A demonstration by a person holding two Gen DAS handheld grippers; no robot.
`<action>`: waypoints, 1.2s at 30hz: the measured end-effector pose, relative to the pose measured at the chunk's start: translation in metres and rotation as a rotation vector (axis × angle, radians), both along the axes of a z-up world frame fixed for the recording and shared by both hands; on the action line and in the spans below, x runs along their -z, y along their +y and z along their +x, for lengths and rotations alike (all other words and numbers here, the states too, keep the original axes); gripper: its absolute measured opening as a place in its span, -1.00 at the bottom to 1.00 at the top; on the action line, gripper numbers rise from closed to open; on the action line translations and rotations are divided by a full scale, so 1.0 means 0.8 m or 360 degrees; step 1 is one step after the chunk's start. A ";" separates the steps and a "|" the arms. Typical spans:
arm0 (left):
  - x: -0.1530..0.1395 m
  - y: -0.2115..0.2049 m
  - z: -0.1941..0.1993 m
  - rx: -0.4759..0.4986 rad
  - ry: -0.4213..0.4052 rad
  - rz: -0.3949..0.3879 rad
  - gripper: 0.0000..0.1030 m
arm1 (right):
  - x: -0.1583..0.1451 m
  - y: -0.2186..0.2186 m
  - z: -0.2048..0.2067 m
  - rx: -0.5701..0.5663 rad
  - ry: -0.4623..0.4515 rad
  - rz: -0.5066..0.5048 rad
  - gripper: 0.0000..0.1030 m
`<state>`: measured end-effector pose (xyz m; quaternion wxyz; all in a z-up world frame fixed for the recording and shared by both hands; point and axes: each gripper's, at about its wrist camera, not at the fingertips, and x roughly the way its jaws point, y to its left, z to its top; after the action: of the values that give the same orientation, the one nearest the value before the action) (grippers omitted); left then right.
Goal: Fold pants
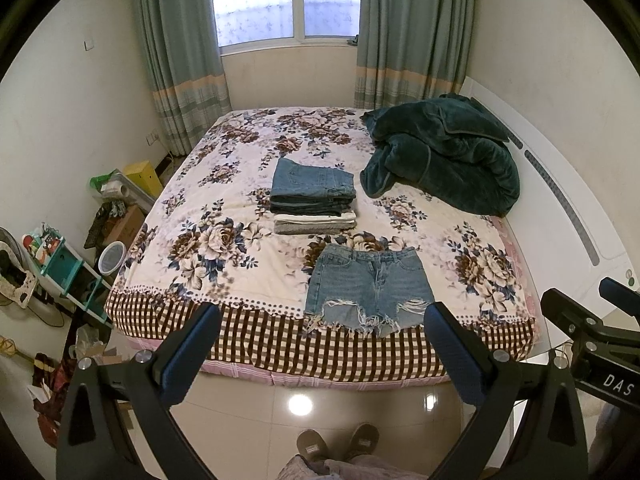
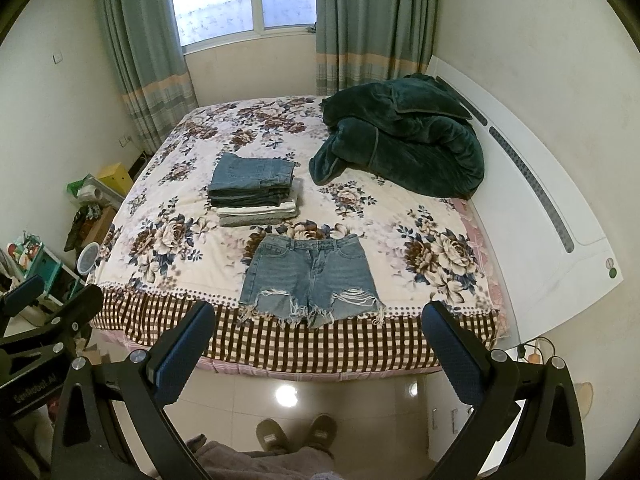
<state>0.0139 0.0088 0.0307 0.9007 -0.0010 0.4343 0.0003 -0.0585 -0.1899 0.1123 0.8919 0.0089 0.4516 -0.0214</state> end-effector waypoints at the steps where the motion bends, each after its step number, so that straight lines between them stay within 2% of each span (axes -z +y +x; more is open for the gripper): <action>1: 0.000 0.000 0.000 -0.0001 -0.0001 0.0002 1.00 | 0.000 0.000 0.000 -0.0001 0.0001 0.0004 1.00; 16: -0.009 0.003 0.006 0.0008 0.0006 -0.0020 1.00 | 0.002 0.011 -0.004 0.0001 0.0009 0.0000 1.00; 21: -0.012 0.005 0.009 0.0007 0.0003 -0.0023 1.00 | 0.015 0.018 -0.007 0.0027 0.0034 -0.0012 1.00; 24: -0.009 0.012 0.023 -0.0021 -0.0019 -0.0008 1.00 | 0.036 0.019 -0.001 0.0067 0.0052 -0.0035 1.00; 31: 0.059 0.020 0.075 -0.0045 0.0025 0.0065 1.00 | 0.094 0.012 0.052 0.0164 0.0118 -0.0092 1.00; 36: 0.116 0.008 0.123 -0.0104 0.0121 0.0169 1.00 | 0.149 -0.005 0.123 0.0132 0.0209 -0.0099 1.00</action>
<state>0.1125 0.0152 -0.0623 0.8819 0.0326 0.4673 0.0530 0.0397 -0.1941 -0.0070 0.8586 -0.0016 0.5074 -0.0728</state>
